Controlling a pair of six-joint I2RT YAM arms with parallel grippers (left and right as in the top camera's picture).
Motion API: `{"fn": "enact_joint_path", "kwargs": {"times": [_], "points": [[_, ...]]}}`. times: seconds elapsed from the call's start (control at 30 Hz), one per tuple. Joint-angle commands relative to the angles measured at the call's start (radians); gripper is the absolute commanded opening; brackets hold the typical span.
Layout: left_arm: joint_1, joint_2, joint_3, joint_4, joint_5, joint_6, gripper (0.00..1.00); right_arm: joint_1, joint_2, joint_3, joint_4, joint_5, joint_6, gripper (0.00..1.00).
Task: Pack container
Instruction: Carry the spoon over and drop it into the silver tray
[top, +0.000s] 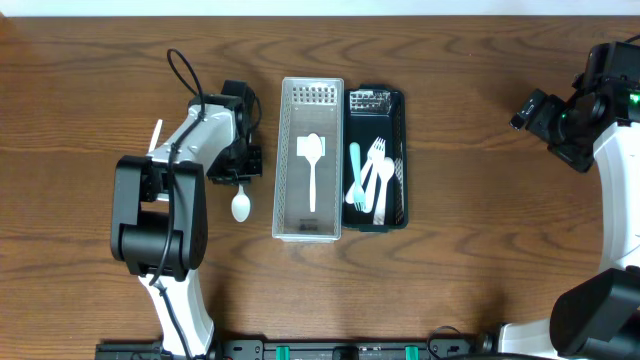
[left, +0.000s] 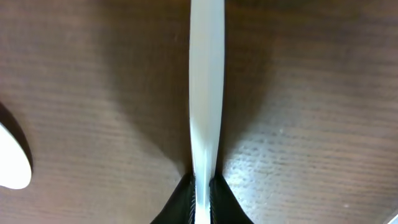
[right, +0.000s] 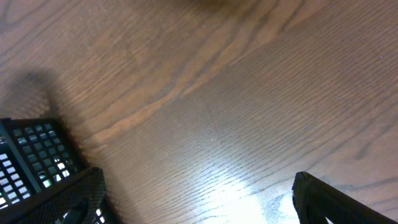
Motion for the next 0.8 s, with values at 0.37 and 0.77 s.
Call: {"fn": "enact_joint_path", "kwargs": {"times": [0.37,0.77], "points": [[-0.027,-0.23,0.263,-0.218,0.121,0.01,0.06,-0.004,0.005,-0.006,-0.001,0.002,-0.005,0.99],[-0.272,-0.346,0.266,-0.068,0.155,-0.05,0.06,-0.004,0.005,-0.006,0.01,0.002,-0.005,0.99]]}}
